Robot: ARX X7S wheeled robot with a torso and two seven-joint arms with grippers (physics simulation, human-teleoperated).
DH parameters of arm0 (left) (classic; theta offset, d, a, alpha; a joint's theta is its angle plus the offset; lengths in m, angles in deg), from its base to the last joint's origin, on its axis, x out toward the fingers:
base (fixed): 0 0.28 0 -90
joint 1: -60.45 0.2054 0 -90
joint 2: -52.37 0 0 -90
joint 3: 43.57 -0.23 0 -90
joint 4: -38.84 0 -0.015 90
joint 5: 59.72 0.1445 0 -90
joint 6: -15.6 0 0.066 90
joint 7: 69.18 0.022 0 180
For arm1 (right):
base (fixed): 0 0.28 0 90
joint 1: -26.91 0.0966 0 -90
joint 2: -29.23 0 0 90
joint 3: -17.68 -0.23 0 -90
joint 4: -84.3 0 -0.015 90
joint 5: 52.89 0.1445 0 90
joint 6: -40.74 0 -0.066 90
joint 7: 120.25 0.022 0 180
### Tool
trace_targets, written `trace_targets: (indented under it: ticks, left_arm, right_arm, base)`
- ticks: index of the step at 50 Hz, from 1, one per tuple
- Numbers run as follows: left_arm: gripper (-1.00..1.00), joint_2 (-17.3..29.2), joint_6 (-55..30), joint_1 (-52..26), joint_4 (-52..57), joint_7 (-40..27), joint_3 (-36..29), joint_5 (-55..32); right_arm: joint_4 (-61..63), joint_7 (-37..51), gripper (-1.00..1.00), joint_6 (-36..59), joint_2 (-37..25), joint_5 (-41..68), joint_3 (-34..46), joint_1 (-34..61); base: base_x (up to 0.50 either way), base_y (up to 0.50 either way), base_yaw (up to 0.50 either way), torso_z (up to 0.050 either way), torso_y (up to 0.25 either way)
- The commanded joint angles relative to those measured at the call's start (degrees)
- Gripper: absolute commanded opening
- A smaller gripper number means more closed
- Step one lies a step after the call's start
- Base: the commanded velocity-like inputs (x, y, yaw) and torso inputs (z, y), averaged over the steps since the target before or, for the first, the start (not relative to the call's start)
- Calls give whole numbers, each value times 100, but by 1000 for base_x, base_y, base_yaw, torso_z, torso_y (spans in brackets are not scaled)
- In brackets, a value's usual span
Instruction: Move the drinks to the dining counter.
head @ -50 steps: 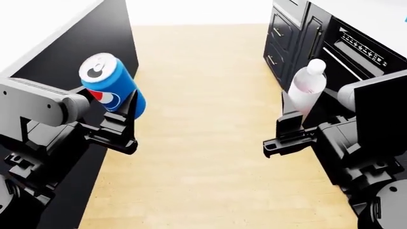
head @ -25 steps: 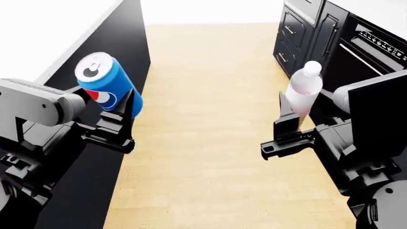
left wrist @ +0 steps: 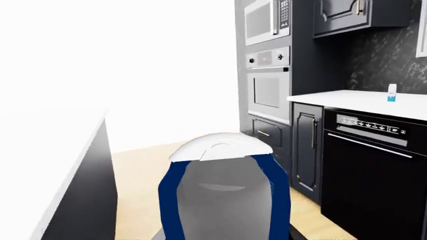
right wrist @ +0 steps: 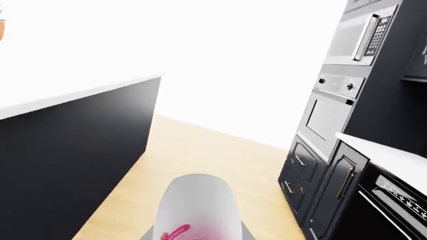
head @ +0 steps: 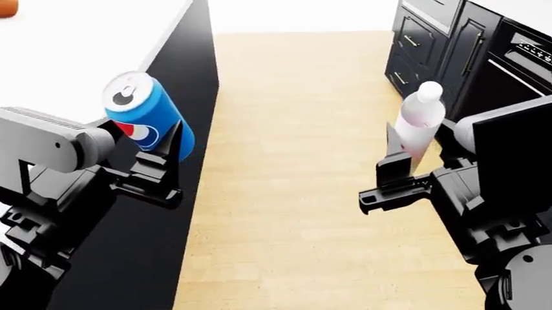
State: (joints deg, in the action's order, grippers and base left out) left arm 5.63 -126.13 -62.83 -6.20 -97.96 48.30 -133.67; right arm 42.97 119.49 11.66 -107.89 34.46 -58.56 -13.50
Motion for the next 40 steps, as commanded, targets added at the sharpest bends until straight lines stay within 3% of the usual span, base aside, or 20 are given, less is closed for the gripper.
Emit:
trace_targets:
  ticks: [1, 40]
  left_arm:
    - [-100, 21, 48, 1, 17, -87, 38, -71]
    - [-100, 117, 120, 30, 55, -141, 77, -153]
  right_arm:
    - [22, 115, -100, 114, -57, -88, -6, 96]
    - [14, 105, -100, 75, -65, -44, 100, 181]
  base:
    - [-499, 25, 0, 0, 0]
    - [-499, 25, 0, 0, 1]
